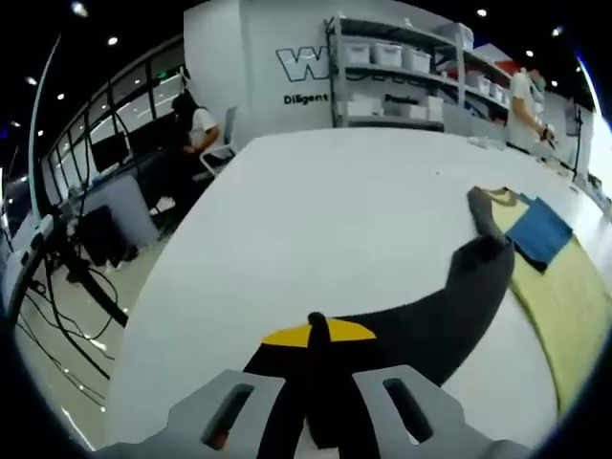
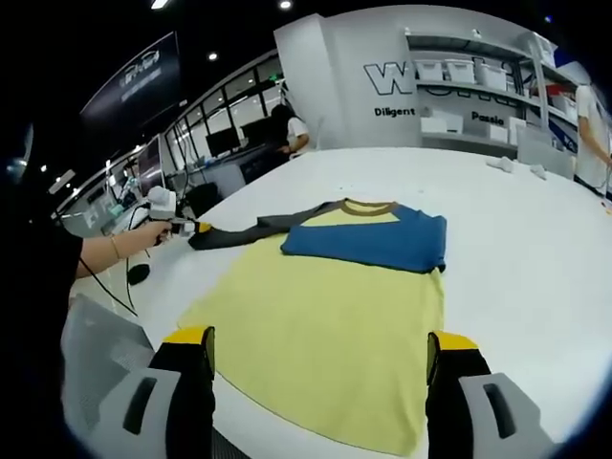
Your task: Fold the garment on the visible template until the final outline fits inside the template.
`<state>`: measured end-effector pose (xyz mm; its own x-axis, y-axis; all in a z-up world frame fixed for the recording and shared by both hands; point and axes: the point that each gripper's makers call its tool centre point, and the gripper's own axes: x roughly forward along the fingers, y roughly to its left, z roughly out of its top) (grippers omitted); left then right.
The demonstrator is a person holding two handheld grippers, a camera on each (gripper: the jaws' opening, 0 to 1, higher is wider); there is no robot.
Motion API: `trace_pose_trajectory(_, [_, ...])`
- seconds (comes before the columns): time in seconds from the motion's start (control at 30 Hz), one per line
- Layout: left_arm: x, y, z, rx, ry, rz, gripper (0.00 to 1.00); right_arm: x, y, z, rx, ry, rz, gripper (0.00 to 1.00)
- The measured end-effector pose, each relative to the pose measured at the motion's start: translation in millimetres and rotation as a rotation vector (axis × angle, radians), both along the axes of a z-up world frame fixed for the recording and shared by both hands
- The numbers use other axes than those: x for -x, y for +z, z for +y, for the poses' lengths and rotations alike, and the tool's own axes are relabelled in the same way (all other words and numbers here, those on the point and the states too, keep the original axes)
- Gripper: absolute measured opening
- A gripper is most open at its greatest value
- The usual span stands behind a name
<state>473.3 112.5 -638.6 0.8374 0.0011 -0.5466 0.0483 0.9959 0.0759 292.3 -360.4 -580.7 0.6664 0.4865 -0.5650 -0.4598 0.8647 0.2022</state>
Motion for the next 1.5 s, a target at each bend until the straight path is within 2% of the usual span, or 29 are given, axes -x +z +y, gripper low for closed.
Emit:
trace_pose_trajectory(0.13, [-6.6, 27.8, 6.1, 0.044, 0.012, -0.072, 0.07, 1.7, -3.2, 4.2, 0.007, 0.016, 0.004, 0.93])
trace_pose_trajectory(0.23, [-15.0, 39.4, 14.6, 0.053, 0.027, -0.101, 0.07, 1.4, -4.6, 3.9, 0.009, 0.014, 0.006, 0.93])
trace_pose_trajectory(0.33, [-23.3, 43.5, 23.7, 0.074, 0.065, -0.122, 0.07, 1.5, -6.2, 3.0, 0.016, 0.013, 0.010, 0.93])
trace_pose_trajectory(0.43, [-30.6, 40.9, 30.4, 0.144, 0.122, -0.130, 0.07, 1.3, -7.8, 1.4, 0.024, 0.011, 0.015, 0.94])
trace_pose_trajectory(0.5, [-35.4, 35.3, 37.1, 0.215, 0.176, -0.129, 0.07, 0.8, -8.2, 0.0, 0.029, 0.010, 0.016, 0.94])
trace_pose_trajectory(0.63, [-45.4, 23.6, 47.6, 0.198, 0.187, -0.116, 0.07, -1.2, -7.7, -3.3, 0.035, -0.001, 0.015, 0.94])
trace_pose_trajectory(0.73, [-51.9, 15.2, 53.5, 0.232, 0.226, -0.109, 0.07, -2.2, -8.4, -5.2, 0.040, -0.007, 0.021, 0.95])
trace_pose_trajectory(0.77, [-61.5, 6.9, 64.1, 0.230, 0.239, -0.110, 0.07, -2.5, -8.6, -5.5, 0.042, -0.007, 0.022, 0.95])
trace_pose_trajectory(0.93, [-62.9, -1.9, 81.4, 0.198, 0.299, -0.095, 0.07, -2.0, -9.4, -4.2, 0.042, -0.006, 0.032, 0.98])
trace_pose_trajectory(1.13, [-49.1, -16.5, 97.3, 0.154, 0.356, -0.037, 0.07, -1.3, -13.4, -3.3, 0.055, -0.005, 0.044, 0.99])
trace_pose_trajectory(1.2, [-44.8, -17.4, 98.8, 0.160, 0.364, -0.032, 0.07, -1.4, -12.7, -2.3, 0.058, -0.002, 0.042, 0.99])
trace_pose_trajectory(1.33, [-37.7, -22.5, 98.2, 0.149, 0.370, 0.002, 0.07, -2.2, -11.2, -1.6, 0.055, -0.004, 0.038, 0.99])
trace_pose_trajectory(1.4, [-38.4, -29.9, 95.6, 0.154, 0.339, 0.034, 0.07, -1.5, -10.9, -1.1, 0.059, -0.001, 0.037, 0.99])
trace_pose_trajectory(1.43, [-37.8, -26.6, 93.4, 0.151, 0.316, 0.034, 0.08, -1.1, -11.0, -0.8, 0.059, 0.000, 0.038, 0.99])
trace_pose_trajectory(1.5, [-39.9, -19.0, 93.3, 0.112, 0.265, -0.015, 0.13, -0.3, -11.1, -0.3, 0.059, 0.002, 0.039, 0.99])
